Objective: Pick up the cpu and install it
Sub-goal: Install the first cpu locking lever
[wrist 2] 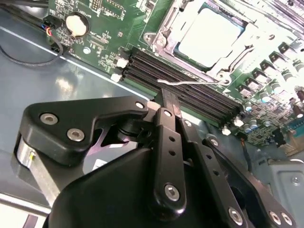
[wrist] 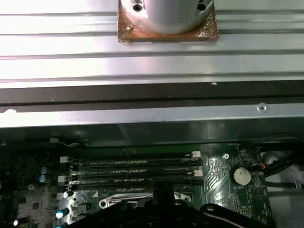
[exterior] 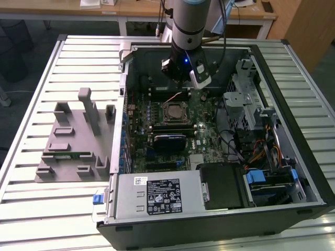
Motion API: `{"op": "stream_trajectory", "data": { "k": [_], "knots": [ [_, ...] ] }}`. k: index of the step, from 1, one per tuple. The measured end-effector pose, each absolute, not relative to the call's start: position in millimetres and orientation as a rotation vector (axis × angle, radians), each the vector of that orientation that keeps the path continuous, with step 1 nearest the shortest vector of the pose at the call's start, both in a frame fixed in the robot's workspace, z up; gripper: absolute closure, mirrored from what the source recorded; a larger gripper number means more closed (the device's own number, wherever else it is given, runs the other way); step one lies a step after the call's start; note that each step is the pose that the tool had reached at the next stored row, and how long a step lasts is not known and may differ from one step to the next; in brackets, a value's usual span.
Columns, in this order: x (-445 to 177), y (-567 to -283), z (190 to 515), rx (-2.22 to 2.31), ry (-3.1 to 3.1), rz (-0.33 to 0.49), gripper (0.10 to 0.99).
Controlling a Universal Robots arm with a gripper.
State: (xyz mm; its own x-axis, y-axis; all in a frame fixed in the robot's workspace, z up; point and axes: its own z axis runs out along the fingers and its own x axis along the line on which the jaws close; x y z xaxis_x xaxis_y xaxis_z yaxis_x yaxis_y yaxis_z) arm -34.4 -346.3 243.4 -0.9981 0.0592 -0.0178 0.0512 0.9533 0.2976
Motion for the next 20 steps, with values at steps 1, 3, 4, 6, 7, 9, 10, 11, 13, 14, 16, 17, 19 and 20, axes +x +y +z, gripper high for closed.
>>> {"op": "stream_trajectory", "data": {
  "k": [1, 3, 4, 6, 7, 9, 10, 11, 13, 14, 16, 17, 19, 20],
  "knots": [
    [-34.4, -346.2, 243.4, 0.087, 3.079, 0.468, 0.98],
    [-34.3, -346.2, 243.4, 0.087, 3.079, 0.468, 0.98],
    [-34.3, -346.2, 243.3, 0.087, 3.078, 0.467, 0.98],
    [-34.4, -346.2, 242.6, 0.086, 3.073, 0.467, 0.98],
    [-34.5, -346.2, 242.0, 0.085, 3.07, 0.467, 0.98],
    [-34.5, -346.6, 240.2, 0.084, 3.067, 0.466, 0.98],
    [-34.6, -346.6, 239.3, 0.085, 3.066, 0.466, 0.98],
    [-34.9, -346.7, 238.3, 0.089, 3.065, 0.465, 0.98],
    [-35.4, -346.8, 235.9, 0.103, 3.062, 0.462, 0.98],
    [-35.6, -346.8, 234.7, 0.109, 3.061, 0.46, 0.98],
    [-35.6, -346.9, 234.3, 0.111, 3.06, 0.457, 0.98],
    [-35.6, -346.9, 234.3, 0.111, 3.06, 0.457, 0.98],
    [-35.7, -346.8, 234.2, 0.111, 3.06, 0.457, 0.98],
    [-35.7, -346.8, 234.2, 0.111, 3.06, 0.456, 0.98]
  ]
}}
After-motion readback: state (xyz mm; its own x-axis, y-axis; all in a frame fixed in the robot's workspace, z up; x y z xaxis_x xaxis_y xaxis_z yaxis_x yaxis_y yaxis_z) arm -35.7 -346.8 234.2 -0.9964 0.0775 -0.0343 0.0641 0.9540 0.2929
